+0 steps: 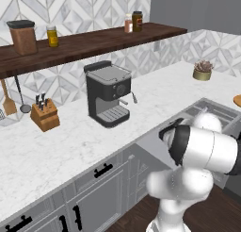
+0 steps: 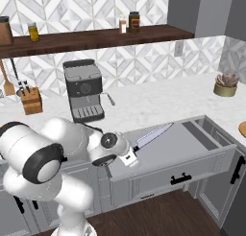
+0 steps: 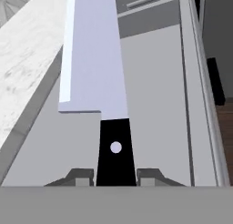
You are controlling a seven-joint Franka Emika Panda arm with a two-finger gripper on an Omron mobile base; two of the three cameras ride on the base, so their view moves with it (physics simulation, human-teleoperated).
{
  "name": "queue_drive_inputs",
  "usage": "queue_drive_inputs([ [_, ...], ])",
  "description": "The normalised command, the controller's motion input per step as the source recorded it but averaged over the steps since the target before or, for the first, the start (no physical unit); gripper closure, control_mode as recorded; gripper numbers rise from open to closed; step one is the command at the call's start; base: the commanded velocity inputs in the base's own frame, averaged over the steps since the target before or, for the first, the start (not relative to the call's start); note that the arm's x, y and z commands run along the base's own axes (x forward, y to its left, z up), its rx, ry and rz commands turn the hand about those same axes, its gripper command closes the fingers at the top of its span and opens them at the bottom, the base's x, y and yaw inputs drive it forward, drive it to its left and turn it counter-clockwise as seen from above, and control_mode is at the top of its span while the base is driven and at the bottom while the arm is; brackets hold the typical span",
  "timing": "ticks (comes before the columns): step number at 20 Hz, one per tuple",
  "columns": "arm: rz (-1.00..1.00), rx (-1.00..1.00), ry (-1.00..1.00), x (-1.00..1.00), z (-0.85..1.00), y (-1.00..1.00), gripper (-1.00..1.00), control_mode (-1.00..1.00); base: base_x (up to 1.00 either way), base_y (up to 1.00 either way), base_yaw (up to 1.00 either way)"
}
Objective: Pick up the knife from the drawer and place it on the cutting board. Then place the meat from the plate to the cutting board.
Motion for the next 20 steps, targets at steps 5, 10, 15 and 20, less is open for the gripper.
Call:
queue_drive_inputs([
  [5,0.03,0.04,0.04,0.0,1.0,-0.16,1.0,-1.0,0.0,0.0,0.0],
  [10,0.06,0.14,0.06,0.0,1.0,-0.07,1.0,-1.0,0.0,0.0,0.0],
  [15,0.12,0.2,0.1,0.0,1.0,0.0,1.0,-1.0,0.0,0.0,0.0],
  [20,0.18,0.13,0.12,-0.01,0.96,0.11,1.0,-1.0,0.0,0.0,0.0],
])
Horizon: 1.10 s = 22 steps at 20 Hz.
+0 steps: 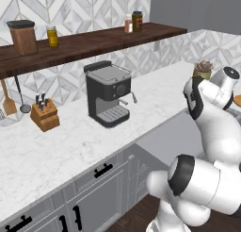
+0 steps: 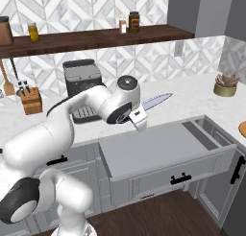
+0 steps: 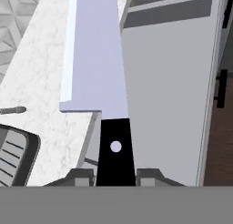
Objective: Pick up the knife from the drawer and place it on the cutting board. Then place the meat from the plate to the cutting board.
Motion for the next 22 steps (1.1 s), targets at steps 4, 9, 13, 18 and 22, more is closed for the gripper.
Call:
queue_drive_inputs([
  [4,0.1,-0.01,0.11,-0.05,0.61,0.51,1.0,-1.0,0.0,0.0,0.0],
  [9,-0.01,-0.23,0.01,-0.17,0.13,0.64,1.0,-1.0,0.0,0.0,0.0],
  [13,-0.02,-0.26,0.0,-0.24,0.09,0.72,1.0,-1.0,0.0,0.0,0.0],
  [18,-0.01,-0.11,-0.03,-0.31,0.01,0.55,1.0,-1.0,0.0,0.0,0.0],
  [22,0.0,0.0,0.0,-0.01,0.0,0.08,1.0,-1.0,0.0,0.0,0.0],
])
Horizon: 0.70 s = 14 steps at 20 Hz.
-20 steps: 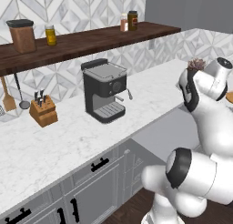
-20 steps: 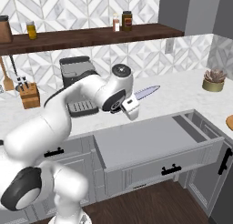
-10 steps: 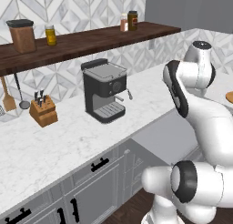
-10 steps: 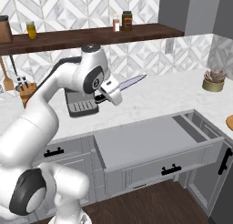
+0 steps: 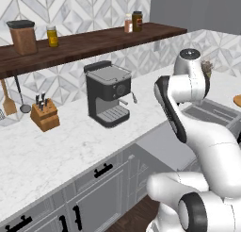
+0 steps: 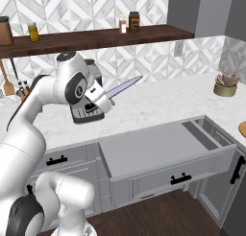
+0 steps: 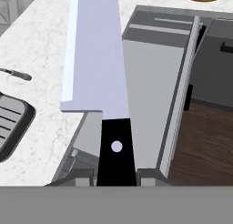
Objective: Pick up the knife from the drawer and place it on the cutting board. Then place the meat from the plate to the cutting board.
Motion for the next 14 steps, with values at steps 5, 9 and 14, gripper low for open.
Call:
queue_drive_inputs([
  [5,0.0,0.0,0.0,0.0,0.0,0.0,1.0,1.0,-0.14,0.0,-0.01],
  [9,0.0,0.0,0.0,0.0,0.0,0.0,1.0,1.0,-0.65,0.0,-0.02],
  [14,0.0,0.0,0.0,0.0,0.0,0.0,1.0,1.0,-0.69,0.0,-0.18],
])
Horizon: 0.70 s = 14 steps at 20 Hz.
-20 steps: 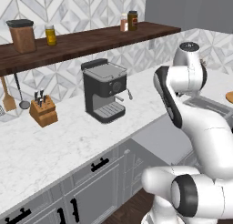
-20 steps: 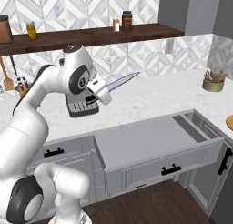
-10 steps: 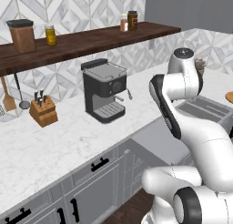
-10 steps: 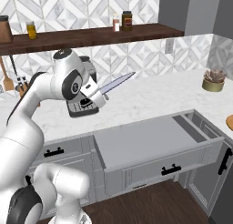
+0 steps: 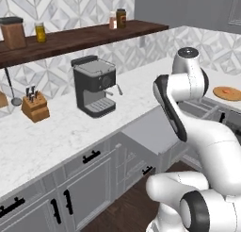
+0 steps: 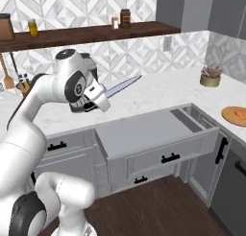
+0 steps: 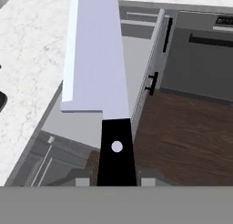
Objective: Pick up the knife from the drawer and place it on the cutting board. Then place the meat from the plate to the cutting board.
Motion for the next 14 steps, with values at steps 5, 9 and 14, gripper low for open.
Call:
queue_drive_inputs([
  [5,0.0,0.0,0.0,0.0,0.0,0.0,1.0,1.0,-0.48,-0.03,-0.39],
  [9,0.0,0.0,0.0,0.0,0.0,0.0,1.0,1.0,-0.51,-0.16,-0.43],
  [14,0.0,0.0,0.0,0.0,0.0,0.0,1.0,1.0,-0.54,-0.23,-0.41],
])
